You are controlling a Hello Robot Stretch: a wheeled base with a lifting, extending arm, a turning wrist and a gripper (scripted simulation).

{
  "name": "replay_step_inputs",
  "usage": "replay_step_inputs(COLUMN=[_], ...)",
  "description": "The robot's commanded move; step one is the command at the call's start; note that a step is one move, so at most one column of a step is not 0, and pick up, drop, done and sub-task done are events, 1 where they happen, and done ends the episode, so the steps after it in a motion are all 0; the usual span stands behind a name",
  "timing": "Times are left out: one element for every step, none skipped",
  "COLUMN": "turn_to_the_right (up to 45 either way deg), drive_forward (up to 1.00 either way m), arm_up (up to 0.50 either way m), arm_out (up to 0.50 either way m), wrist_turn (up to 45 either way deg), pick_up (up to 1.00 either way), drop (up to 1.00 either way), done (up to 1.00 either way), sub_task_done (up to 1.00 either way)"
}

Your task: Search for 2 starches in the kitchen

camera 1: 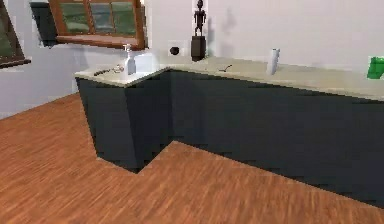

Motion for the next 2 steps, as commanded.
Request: replay_step_inputs(turn_to_the_right=[0.0,-3.0], drive_forward=[1.0,0.0], arm_up=[0.0,0.0], arm_out=[0.0,0.0], wrist_turn=[0.0,0.0], pick_up=[0.0,0.0], drop=[0.0,0.0], done=[0.0,0.0], sub_task_done=[0.0,0.0])
